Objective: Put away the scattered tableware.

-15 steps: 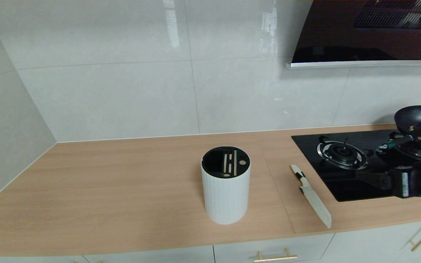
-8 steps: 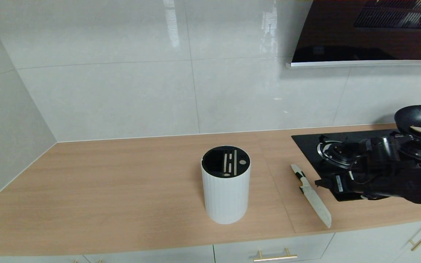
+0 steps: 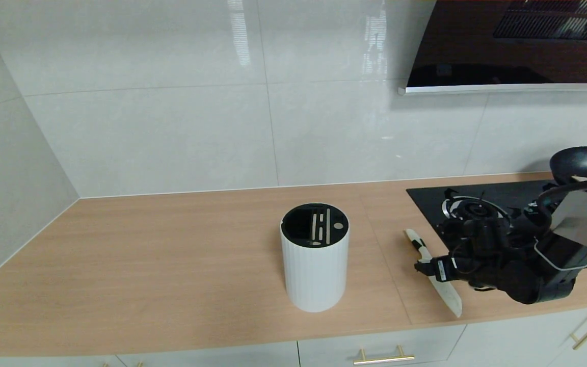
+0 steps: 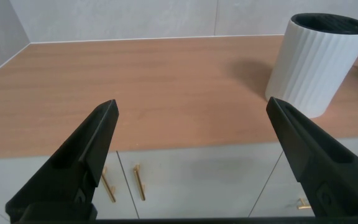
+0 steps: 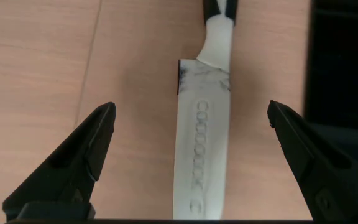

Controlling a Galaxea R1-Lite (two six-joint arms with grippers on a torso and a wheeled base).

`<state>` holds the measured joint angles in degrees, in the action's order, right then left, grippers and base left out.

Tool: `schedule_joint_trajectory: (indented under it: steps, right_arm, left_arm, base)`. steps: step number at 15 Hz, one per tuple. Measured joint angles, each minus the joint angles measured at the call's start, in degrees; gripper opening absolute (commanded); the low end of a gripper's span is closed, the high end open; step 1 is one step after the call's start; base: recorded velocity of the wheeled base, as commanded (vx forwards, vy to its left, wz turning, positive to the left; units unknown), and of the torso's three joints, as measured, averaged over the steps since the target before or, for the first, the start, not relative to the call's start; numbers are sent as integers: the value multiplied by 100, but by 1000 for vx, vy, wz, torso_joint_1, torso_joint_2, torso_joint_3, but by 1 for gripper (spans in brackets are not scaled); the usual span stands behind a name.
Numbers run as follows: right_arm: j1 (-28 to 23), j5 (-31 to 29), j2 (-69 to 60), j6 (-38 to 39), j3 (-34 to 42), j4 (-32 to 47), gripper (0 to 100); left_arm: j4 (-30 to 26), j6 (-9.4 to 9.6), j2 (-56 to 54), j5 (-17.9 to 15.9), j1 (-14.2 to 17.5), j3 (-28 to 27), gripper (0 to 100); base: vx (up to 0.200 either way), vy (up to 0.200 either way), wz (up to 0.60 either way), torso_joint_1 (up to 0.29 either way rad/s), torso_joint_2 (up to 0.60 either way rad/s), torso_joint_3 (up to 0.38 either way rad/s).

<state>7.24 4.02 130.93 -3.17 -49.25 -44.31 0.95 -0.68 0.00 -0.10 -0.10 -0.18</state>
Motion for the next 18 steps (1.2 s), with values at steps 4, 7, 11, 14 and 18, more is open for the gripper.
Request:
schedule_joint_trajectory:
  steps: [4,7,11,14,18]
  right_arm:
    - [4,-6,408,-5,-24,-758,100]
    - [2,-1,592,-5,-56,-842,100]
    - [-17,0,756,-6,-162,-1040,100]
    - [-38,-6,855,-6,-268,-1045,100]
    - [-83,-12,959,-5,-354,-1046,100]
  left_arm:
    - [0,0,0,0,0,0,100]
    - [0,0,0,2,0,0,100]
    - [0,0,0,0,0,0,100]
    - [0,2,0,0,0,0,100]
    - [0,0,0,0,2,0,100]
  base:
    - [0,0,0,0,0,0]
    - [0,0,0,0,0,0]
    - [0,0,0,0,0,0]
    - [0,0,0,0,0,0]
    - [0,0,0,0,0,0]
